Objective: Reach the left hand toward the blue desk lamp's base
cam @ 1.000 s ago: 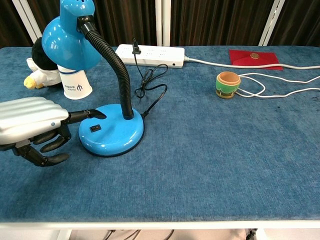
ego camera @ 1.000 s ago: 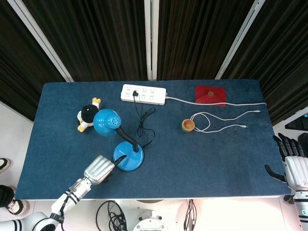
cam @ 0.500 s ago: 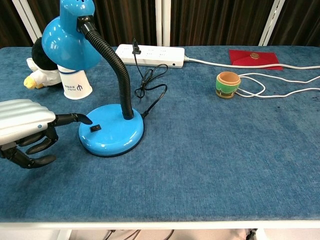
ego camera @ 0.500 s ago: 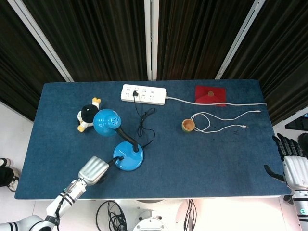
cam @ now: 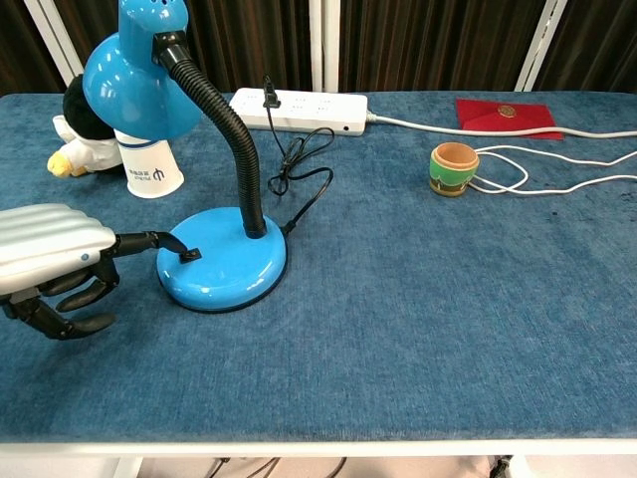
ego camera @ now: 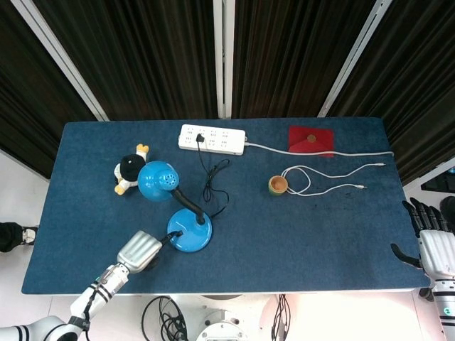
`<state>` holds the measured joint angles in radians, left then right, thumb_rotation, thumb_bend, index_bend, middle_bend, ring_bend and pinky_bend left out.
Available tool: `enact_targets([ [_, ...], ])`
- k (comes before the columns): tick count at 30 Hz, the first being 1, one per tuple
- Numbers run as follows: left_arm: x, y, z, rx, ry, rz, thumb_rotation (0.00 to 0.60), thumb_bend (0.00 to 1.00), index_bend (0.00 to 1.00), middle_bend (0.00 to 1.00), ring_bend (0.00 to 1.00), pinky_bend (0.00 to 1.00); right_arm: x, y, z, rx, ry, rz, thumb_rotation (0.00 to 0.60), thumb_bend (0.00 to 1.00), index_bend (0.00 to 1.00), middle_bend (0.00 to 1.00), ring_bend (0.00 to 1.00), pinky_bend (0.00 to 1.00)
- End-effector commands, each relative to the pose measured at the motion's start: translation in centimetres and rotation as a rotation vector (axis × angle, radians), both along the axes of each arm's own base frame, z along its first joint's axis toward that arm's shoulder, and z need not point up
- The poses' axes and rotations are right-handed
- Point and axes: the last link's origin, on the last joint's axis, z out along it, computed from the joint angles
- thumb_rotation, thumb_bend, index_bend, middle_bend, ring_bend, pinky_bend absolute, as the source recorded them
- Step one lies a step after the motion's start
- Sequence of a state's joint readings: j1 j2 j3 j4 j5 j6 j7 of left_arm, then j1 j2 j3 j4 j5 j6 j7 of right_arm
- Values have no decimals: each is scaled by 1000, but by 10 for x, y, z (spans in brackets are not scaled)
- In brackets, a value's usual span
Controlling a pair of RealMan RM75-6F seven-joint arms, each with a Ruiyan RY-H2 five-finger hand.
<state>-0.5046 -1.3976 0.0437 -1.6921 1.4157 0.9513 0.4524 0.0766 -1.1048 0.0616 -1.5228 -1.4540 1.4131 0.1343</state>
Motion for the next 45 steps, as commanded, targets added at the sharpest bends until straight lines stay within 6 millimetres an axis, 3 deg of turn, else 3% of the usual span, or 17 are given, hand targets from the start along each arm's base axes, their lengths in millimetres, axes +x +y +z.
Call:
enact_targets([
  [1,0,0,0,-2,1,-1,600,390,125,792,773,798,-1,0,0,1,0,-5,600,193,0,0,0,0],
  [7,0,-1,-2,-5,5,7,600,390,164,795,775,800,-1,0,1,-2,-1,-5,600,193,0,0,0,0],
  [13,-2,-1,-3,-8,3,15,600,391,335,796,776,800,-1,0,-1,1,0,-7,600,193,0,0,0,0],
  [16,-1,-1,-1,3,-8,10,600,391,288,797,777,800,-1,0,-1,1,0,-7,600,194,0,0,0,0],
  [20,3,1,7,45,-42,-8,600,391,151,797,776,800,0,0,-1,0,-1,-5,600,193,0,0,0,0],
  [24,2,1,28,148,-83,-23,600,392,85,796,775,797,1,0,0,-2,-2,-3,600,193,0,0,0,0],
  [28,-14,-2,67,308,-87,20,600,378,85,794,774,793,1,1,2,-7,-3,-1,600,193,0,0,0,0],
  [31,-34,-5,102,455,-87,108,600,238,139,772,755,768,3,1,3,-9,-2,1,600,193,0,0,0,0],
  [33,-46,-10,121,534,-89,167,600,111,185,713,685,715,4,1,3,-8,1,2,600,193,0,0,0,0],
  [34,-54,-13,132,580,-91,201,600,54,195,640,587,659,5,0,3,-8,4,4,600,193,0,0,0,0],
  [35,-60,-16,139,604,-88,226,600,17,193,501,411,550,6,0,2,-8,5,6,600,193,0,0,0,0],
  [38,-80,-26,157,624,-27,310,600,0,139,123,52,214,10,0,0,-6,9,15,600,194,0,0,0,0],
  [39,-84,-27,161,619,-14,322,600,0,99,36,5,101,12,0,0,-4,12,17,600,194,0,0,0,0],
  [41,-90,-30,169,636,-8,301,600,0,56,0,0,11,13,2,-1,-1,22,6,600,193,0,0,0,0],
  [45,-97,-34,176,676,-36,242,600,0,39,0,0,0,17,3,1,-16,29,-6,600,193,0,0,0,0],
])
